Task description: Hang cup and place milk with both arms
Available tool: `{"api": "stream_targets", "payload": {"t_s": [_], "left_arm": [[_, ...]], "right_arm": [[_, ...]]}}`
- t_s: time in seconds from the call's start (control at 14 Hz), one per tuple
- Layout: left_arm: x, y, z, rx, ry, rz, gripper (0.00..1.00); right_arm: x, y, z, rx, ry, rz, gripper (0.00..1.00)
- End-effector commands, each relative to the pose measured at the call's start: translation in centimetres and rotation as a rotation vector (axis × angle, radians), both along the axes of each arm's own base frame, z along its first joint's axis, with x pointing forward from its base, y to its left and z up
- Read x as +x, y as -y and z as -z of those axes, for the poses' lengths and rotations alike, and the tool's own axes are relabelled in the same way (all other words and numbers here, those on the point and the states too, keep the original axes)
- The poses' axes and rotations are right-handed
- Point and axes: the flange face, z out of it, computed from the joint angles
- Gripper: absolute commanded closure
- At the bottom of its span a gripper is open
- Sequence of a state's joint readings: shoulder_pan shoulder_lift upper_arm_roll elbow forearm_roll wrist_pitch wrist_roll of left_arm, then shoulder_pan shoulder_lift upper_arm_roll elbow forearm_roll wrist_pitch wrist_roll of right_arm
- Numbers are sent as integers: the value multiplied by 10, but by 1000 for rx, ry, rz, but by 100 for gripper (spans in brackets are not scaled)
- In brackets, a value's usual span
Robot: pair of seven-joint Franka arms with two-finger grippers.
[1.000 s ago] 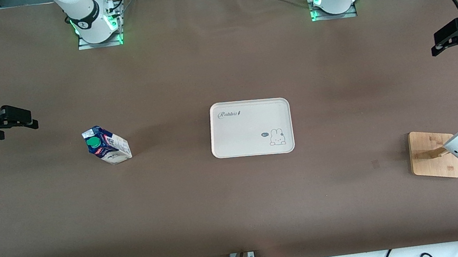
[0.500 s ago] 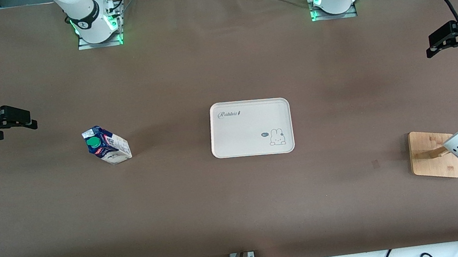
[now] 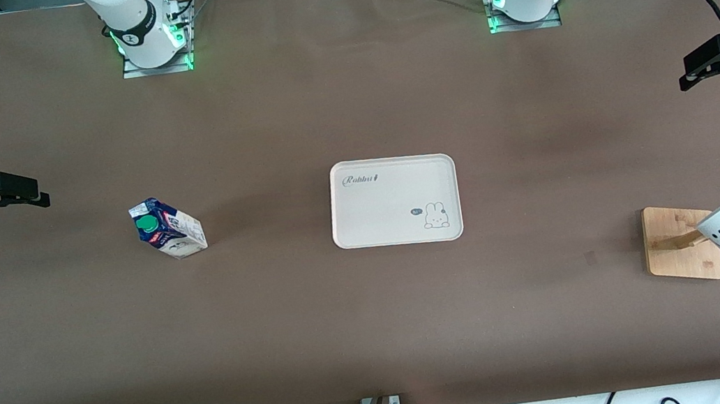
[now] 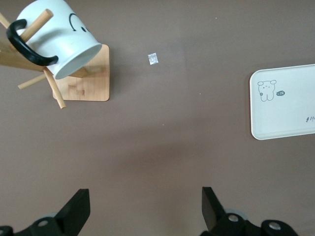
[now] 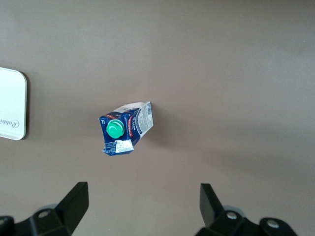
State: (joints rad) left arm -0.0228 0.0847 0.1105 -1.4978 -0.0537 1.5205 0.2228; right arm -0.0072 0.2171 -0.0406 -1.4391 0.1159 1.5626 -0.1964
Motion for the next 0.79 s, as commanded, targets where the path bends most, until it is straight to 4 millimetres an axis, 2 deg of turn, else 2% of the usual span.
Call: {"api": "stream_targets", "payload": {"t_s": [0.0,0.14,0.71], "left_arm": [[-9,-7,-7,17,-15,-10,0],[-8,-3,-6,23,-20,-1,0],[-7,-6,-4,32,-22,-5,0]], "right_arm": [[0,1,-4,25,9,-17,0],[0,1,-5,25,10,-18,0],[0,2,-4,25,9,-17,0]]}}
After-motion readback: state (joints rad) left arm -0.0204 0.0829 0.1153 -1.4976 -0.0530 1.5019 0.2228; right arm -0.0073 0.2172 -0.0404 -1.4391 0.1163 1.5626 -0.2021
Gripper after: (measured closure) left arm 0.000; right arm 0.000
